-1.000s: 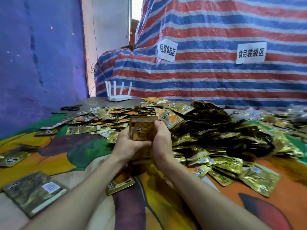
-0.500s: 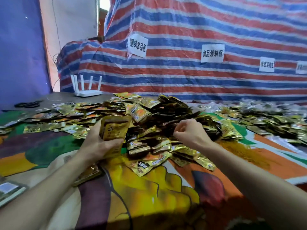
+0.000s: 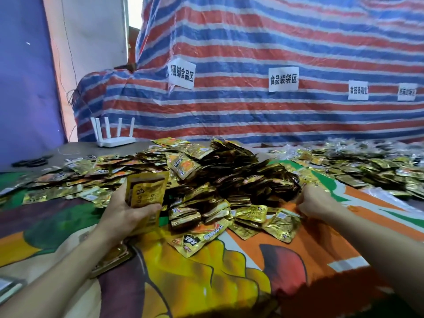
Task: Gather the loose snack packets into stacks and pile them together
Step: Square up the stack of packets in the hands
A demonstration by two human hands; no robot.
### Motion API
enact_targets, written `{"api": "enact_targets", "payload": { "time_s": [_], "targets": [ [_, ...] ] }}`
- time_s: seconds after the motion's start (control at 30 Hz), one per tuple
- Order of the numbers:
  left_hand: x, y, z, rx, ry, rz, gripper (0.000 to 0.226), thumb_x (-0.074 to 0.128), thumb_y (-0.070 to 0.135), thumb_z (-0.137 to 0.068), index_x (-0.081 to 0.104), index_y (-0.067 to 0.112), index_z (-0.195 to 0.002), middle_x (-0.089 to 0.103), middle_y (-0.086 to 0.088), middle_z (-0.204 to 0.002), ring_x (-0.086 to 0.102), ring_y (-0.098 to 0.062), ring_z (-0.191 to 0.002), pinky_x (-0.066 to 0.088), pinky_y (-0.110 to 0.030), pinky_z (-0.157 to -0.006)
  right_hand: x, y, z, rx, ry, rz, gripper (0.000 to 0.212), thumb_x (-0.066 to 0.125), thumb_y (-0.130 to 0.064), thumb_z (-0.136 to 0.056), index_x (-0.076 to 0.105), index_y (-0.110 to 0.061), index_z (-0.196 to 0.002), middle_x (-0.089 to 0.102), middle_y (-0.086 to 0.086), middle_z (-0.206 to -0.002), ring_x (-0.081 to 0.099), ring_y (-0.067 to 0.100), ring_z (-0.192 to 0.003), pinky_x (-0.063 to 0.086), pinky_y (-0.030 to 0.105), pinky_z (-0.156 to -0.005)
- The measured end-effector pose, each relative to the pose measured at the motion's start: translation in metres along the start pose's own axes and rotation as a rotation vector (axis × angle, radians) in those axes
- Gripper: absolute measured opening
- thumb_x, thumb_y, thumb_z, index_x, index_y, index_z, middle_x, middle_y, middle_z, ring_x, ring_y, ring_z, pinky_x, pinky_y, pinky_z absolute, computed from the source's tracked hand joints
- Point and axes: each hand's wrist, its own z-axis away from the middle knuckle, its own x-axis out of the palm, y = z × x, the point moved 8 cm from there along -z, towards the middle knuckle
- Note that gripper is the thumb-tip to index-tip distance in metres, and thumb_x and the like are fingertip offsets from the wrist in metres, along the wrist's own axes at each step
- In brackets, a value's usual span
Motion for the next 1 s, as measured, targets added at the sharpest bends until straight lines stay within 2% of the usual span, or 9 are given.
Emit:
{"api": "enact_targets", "payload": {
  "time_s": [0.13, 0.27, 0.37, 0.43, 0.57, 0.63, 0.73, 0.83, 1.0],
  "targets": [
    [-0.001, -0.005, -0.003, -0.002, 0.009, 0.012, 0.050, 0.085, -0.005, -0.069, 0.064, 0.015, -0.110, 0.078, 0.004, -0.094, 0.074, -0.014, -0.082, 0.057, -0.020, -0.064, -0.005, -0.006, -0.004, 0.013, 0.053, 0.042, 0.002, 0.058, -0.014, -0.090, 0.060, -0.015, -0.088, 0.064, 0.007, -0.085, 0.066, 0.030, -0.084, 0.057, 0.037, -0.069],
    [-0.003, -0.005, -0.005, 0.002, 0.019, -0.004, 0.047, 0.085, -0.005, -0.070, 0.065, 0.016, -0.107, 0.078, 0.005, -0.093, 0.074, -0.011, -0.082, 0.055, -0.016, -0.064, -0.010, -0.019, 0.003, 0.004, 0.075, 0.147, 0.010, 0.059, -0.019, -0.089, 0.059, -0.015, -0.080, 0.065, 0.004, -0.079, 0.066, 0.027, -0.079, 0.058, 0.037, -0.070],
    [-0.007, -0.008, -0.005, -0.033, 0.052, 0.025, 0.036, 0.085, -0.002, -0.071, 0.073, 0.018, -0.097, 0.078, 0.003, -0.089, 0.075, -0.015, -0.079, 0.057, -0.021, -0.062, -0.028, -0.019, 0.009, 0.078, 0.173, 0.026, 0.013, 0.062, -0.013, -0.085, 0.060, -0.007, -0.073, 0.062, 0.010, -0.073, 0.061, 0.027, -0.069, 0.052, 0.035, -0.065],
    [-0.009, -0.010, -0.005, -0.083, 0.062, 0.063, 0.025, 0.084, 0.000, -0.073, 0.079, 0.022, -0.083, 0.078, -0.002, -0.085, 0.076, -0.020, -0.077, 0.060, -0.031, -0.065, -0.046, -0.026, 0.011, 0.081, 0.259, -0.059, 0.016, 0.061, -0.012, -0.087, 0.061, -0.003, -0.074, 0.061, 0.015, -0.074, 0.059, 0.030, -0.070, 0.054, 0.041, -0.072],
    [-0.009, -0.010, -0.002, -0.180, 0.068, 0.228, 0.023, 0.089, 0.009, -0.060, 0.082, 0.023, -0.076, 0.078, -0.006, -0.082, 0.075, -0.022, -0.072, 0.059, -0.035, -0.063, -0.079, -0.082, 0.025, -0.168, 0.443, -0.327, 0.018, 0.057, -0.015, -0.097, 0.068, -0.002, -0.094, 0.065, 0.017, -0.089, 0.062, 0.034, -0.079, 0.055, 0.048, -0.077],
    [-0.008, -0.009, -0.001, -0.211, 0.046, 0.314, 0.027, 0.090, 0.008, -0.055, 0.082, 0.018, -0.079, 0.078, -0.007, -0.084, 0.074, -0.022, -0.072, 0.059, -0.034, -0.062, -0.082, -0.127, 0.040, -0.348, 0.387, -0.550, 0.012, 0.062, -0.014, -0.098, 0.071, -0.006, -0.098, 0.068, 0.009, -0.092, 0.063, 0.024, -0.081, 0.055, 0.041, -0.075],
    [-0.004, -0.010, 0.002, -0.290, -0.013, 0.453, 0.037, 0.086, 0.007, -0.061, 0.079, 0.007, -0.097, 0.076, -0.015, -0.097, 0.071, -0.025, -0.076, 0.060, -0.036, -0.063, -0.061, -0.204, 0.065, -0.517, 0.096, -0.839, 0.005, 0.068, -0.021, -0.095, 0.073, -0.019, -0.095, 0.070, -0.005, -0.090, 0.063, 0.001, -0.078, 0.048, 0.016, -0.064],
    [0.003, -0.008, 0.007, -0.386, -0.092, 0.584, 0.067, 0.084, 0.011, -0.062, 0.066, 0.000, -0.125, 0.069, -0.023, -0.120, 0.070, -0.036, -0.097, 0.057, -0.060, -0.086, -0.029, -0.274, 0.081, -0.605, -0.114, -1.041, 0.007, 0.072, -0.024, -0.093, 0.074, -0.024, -0.086, 0.071, -0.012, -0.076, 0.060, -0.011, -0.061, 0.044, 0.009, -0.053],
    [-0.007, -0.009, 0.004, -0.385, -0.008, 0.580, 0.030, 0.081, 0.006, -0.064, 0.080, 0.009, -0.094, 0.075, -0.022, -0.101, 0.075, -0.034, -0.082, 0.062, -0.044, -0.065, 0.002, -0.329, 0.082, -0.629, -0.163, -1.206, 0.015, 0.073, -0.020, -0.092, 0.075, -0.025, -0.078, 0.071, -0.017, -0.065, 0.064, -0.006, -0.059, 0.043, 0.008, -0.049]
  ]
}}
